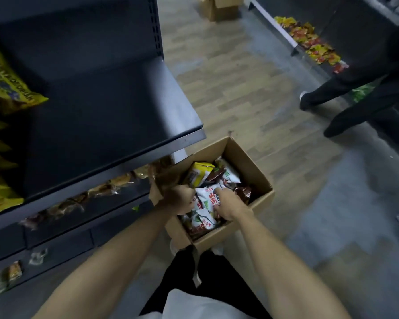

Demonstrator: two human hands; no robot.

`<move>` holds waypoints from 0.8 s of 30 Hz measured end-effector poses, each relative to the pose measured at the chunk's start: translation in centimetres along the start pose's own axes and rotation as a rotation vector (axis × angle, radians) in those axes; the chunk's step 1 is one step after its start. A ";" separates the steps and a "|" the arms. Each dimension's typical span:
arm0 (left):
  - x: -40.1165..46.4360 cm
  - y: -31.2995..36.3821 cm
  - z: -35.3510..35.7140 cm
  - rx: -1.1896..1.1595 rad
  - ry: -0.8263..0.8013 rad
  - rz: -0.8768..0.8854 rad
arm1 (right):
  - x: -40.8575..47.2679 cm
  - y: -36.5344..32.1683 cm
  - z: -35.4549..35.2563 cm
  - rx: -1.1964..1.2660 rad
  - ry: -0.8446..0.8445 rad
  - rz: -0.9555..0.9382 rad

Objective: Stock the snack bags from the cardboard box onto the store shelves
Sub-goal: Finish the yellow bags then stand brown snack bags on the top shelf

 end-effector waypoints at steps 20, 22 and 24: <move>3.3 -0.3 5.1 -0.082 -0.257 -0.211 | 7.1 1.1 4.4 0.116 0.003 0.118; 3.3 -0.1 4.5 -0.061 -0.280 -0.200 | 6.4 1.1 3.0 0.165 0.014 0.094; 3.3 0.0 3.8 -0.054 -0.301 -0.190 | 5.6 0.9 1.4 0.219 0.032 0.059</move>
Point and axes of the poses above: each hand's wrist, its own x-axis towards the middle knuckle, its own z-axis out of the palm, y = z × x, the point moved 2 cm from there along x, towards the middle knuckle, and after that the axes turned 15 degrees about x, right-handed, at the moved point
